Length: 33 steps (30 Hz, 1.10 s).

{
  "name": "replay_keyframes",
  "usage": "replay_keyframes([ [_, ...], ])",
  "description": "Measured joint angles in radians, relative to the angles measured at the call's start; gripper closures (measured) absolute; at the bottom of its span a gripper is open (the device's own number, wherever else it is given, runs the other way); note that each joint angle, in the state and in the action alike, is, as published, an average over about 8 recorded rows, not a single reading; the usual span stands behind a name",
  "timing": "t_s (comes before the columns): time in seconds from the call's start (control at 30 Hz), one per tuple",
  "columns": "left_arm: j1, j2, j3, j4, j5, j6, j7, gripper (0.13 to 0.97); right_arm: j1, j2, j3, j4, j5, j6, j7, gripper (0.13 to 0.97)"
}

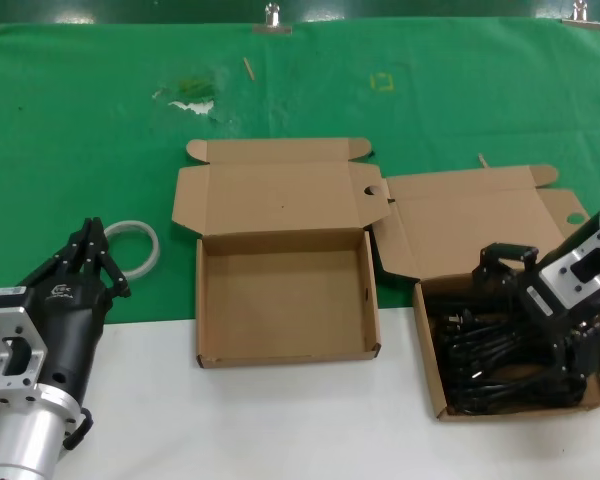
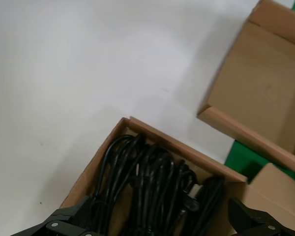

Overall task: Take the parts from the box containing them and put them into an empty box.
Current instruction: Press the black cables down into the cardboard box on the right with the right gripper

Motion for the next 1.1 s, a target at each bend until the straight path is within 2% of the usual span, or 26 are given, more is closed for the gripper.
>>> replay_keyframes([
  [0.67, 0.000, 0.000, 0.000, 0.000, 0.000, 0.000, 0.000, 0.941, -0.042, -0.109, 0.069, -0.230, -0.078, 0.041, -0.146, 0.130],
  [1.1, 0.000, 0.000, 0.000, 0.000, 0.000, 0.000, 0.000, 0.941, -0.065, -0.106, 0.110, -0.217, -0.090, 0.034, -0.128, 0.185],
])
